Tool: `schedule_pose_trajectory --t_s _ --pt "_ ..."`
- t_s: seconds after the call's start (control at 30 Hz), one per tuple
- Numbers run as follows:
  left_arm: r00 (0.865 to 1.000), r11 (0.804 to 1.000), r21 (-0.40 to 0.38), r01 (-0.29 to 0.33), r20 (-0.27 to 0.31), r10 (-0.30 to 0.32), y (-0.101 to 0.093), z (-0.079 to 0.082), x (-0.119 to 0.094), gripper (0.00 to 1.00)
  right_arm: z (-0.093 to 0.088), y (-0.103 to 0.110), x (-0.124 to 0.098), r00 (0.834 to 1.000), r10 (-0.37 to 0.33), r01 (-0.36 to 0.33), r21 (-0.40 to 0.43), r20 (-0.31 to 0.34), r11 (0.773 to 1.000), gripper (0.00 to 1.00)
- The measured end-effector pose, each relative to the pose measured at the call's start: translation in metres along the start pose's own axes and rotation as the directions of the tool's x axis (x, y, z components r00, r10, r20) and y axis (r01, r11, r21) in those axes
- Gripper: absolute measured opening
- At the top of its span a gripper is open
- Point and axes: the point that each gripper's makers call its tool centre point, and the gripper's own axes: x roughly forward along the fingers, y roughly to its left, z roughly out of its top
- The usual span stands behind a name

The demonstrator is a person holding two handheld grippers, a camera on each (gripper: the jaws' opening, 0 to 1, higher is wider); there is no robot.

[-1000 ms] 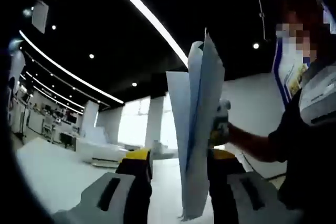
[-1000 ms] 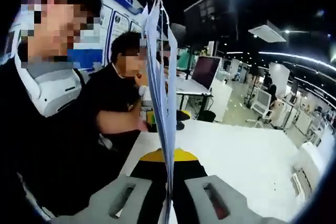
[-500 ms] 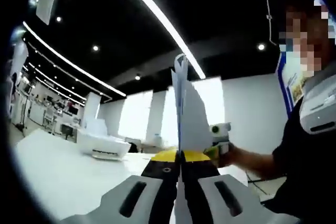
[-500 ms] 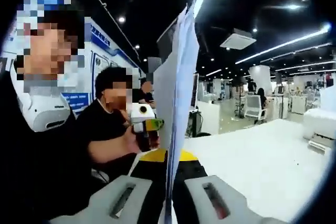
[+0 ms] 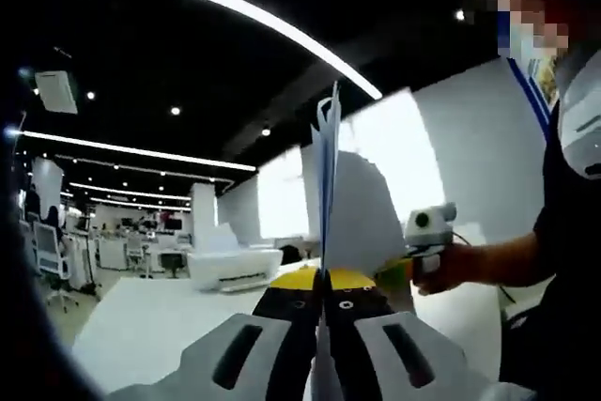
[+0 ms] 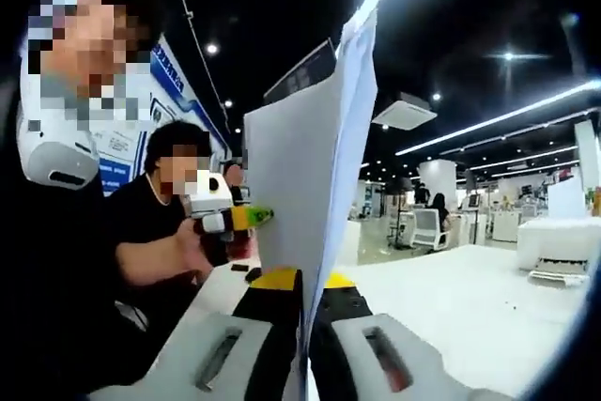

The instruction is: Organize the stack of printing papers by aligning and flattening the scattered papers on the table

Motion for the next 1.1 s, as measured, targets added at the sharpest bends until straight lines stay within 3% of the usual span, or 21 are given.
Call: schedule_pose_trajectory --t_s 0.1,0.17,0.37,0.43,0.47,0.6,0.67,0.7,0.73,0.8,0.93,1.0,1.03,1.1 --pt "1.000 0.995 -0.092 0.025 -0.001 -0.025 -0.001 -0.010 0.001 0.22 -0.011 -0.002 -0.002 0.998 -0.006 0.005 -0.011 -0.069 1.000 0.13" --pt "0.998 0.994 -0.089 0.059 -0.008 -0.060 -0.005 -0.018 0.005 0.24 -0.004 0.001 -0.003 0.999 0.018 -0.018 -0.009 -0.042 1.000 0.13" --pt "0.995 0.994 -0.063 0.092 -0.020 -0.093 -0.013 -0.025 0.012 0.14 0.005 -0.002 -0.009 1.000 0.019 -0.019 -0.019 -0.024 1.000 0.11" --pt "0.993 0.993 -0.039 0.115 -0.026 -0.117 -0.017 -0.025 0.013 0.06 0.007 0.000 -0.012 0.999 0.026 -0.027 -0.027 -0.023 0.999 0.00" --pt "0.992 0.992 -0.022 0.127 -0.023 -0.128 -0.020 -0.023 0.014 0.06 0.009 0.004 -0.012 0.999 0.043 -0.044 -0.030 -0.026 0.999 0.00" --pt "0.992 0.991 0.055 0.120 0.028 -0.121 -0.024 -0.003 0.014 0.06 0.037 0.007 -0.011 1.000 0.030 -0.028 -0.185 0.009 0.982 0.00" --pt "0.993 0.989 0.101 0.111 0.021 -0.114 -0.024 -0.003 0.014 0.07 0.039 0.005 -0.009 1.000 0.012 -0.017 -0.225 -0.022 0.974 0.00" --pt "0.993 0.990 0.089 0.112 0.015 -0.114 -0.022 -0.006 0.015 0.12 0.036 0.005 -0.007 0.999 0.012 -0.021 -0.211 -0.045 0.977 0.00" --pt "0.994 0.992 0.056 0.111 0.003 -0.111 -0.020 -0.012 0.015 0.23 0.029 0.005 -0.007 0.997 0.023 -0.037 -0.179 -0.078 0.983 0.08" --pt "0.993 0.993 -0.012 0.119 -0.017 -0.119 -0.018 -0.023 0.016 0.30 0.021 0.003 -0.005 0.995 0.033 -0.046 -0.146 -0.091 0.988 0.21" --pt "0.991 0.992 -0.025 0.126 -0.049 -0.127 -0.017 -0.040 0.022 0.28 0.018 0.001 -0.006 0.996 0.050 -0.057 -0.094 -0.079 0.994 0.17" --pt "0.989 0.990 -0.026 0.136 -0.061 -0.137 -0.018 -0.043 0.025 0.14 0.019 0.000 -0.006 0.996 0.053 -0.058 -0.059 -0.072 0.997 0.00" --pt "0.985 0.989 -0.015 0.150 -0.089 -0.150 -0.020 -0.046 0.027 0.07 0.020 -0.001 -0.007 0.995 0.064 -0.068 -0.046 -0.072 0.997 0.00" --pt "0.984 0.989 -0.022 0.146 -0.098 -0.147 -0.021 -0.037 0.031 0.06 0.029 -0.006 -0.006 0.998 0.035 -0.037 -0.043 -0.046 0.998 0.00"
